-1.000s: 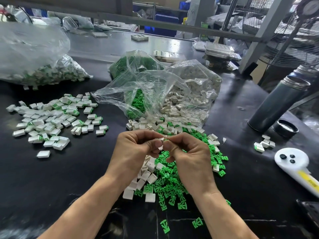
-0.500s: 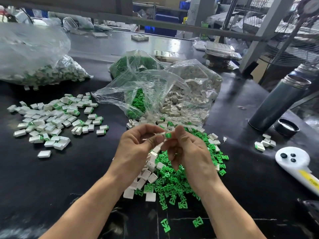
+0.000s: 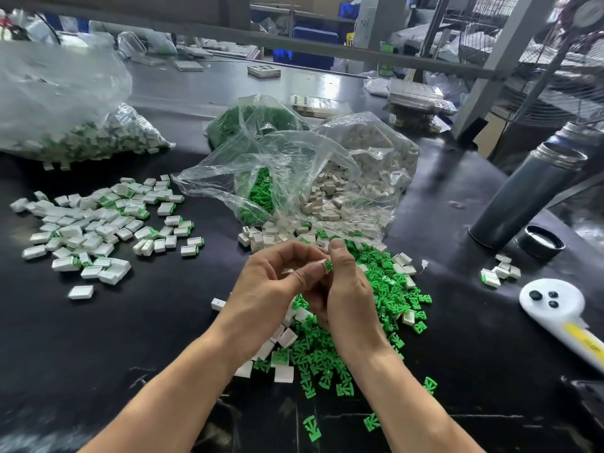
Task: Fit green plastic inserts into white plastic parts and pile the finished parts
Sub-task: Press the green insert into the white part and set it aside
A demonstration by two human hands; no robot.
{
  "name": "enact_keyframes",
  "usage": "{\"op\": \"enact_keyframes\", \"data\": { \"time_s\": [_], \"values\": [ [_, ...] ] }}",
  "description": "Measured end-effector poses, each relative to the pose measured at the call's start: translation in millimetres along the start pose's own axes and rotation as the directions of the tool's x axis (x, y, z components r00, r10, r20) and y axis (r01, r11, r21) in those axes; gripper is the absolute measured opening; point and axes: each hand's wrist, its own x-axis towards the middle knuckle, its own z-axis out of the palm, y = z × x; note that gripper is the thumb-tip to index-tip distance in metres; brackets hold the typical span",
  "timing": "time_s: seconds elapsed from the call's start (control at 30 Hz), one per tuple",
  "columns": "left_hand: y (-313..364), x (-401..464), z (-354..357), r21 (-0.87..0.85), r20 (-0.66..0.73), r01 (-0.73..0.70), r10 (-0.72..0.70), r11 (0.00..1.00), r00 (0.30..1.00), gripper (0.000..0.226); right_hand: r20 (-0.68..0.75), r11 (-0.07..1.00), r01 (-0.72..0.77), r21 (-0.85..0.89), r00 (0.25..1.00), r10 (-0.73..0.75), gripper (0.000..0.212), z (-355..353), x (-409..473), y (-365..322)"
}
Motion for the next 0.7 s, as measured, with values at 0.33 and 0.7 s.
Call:
{"op": "enact_keyframes", "data": {
  "time_s": [0.33, 0.7],
  "values": [
    [-1, 0, -4, -0.084, 0.084, 0.013, -0.006, 0.996, 0.996, 0.006, 0.042, 0.992, -0.035, 0.125, 0.999, 0.030, 0.049, 0, -2, -5],
    [-5, 0, -1, -0.109, 0.067, 0.020, -0.013, 0.994, 0.998, 0.015, -0.084, 0.994, -0.053, 0.099, 0.995, 0.061, 0.063, 5, -2, 4]
  ]
}}
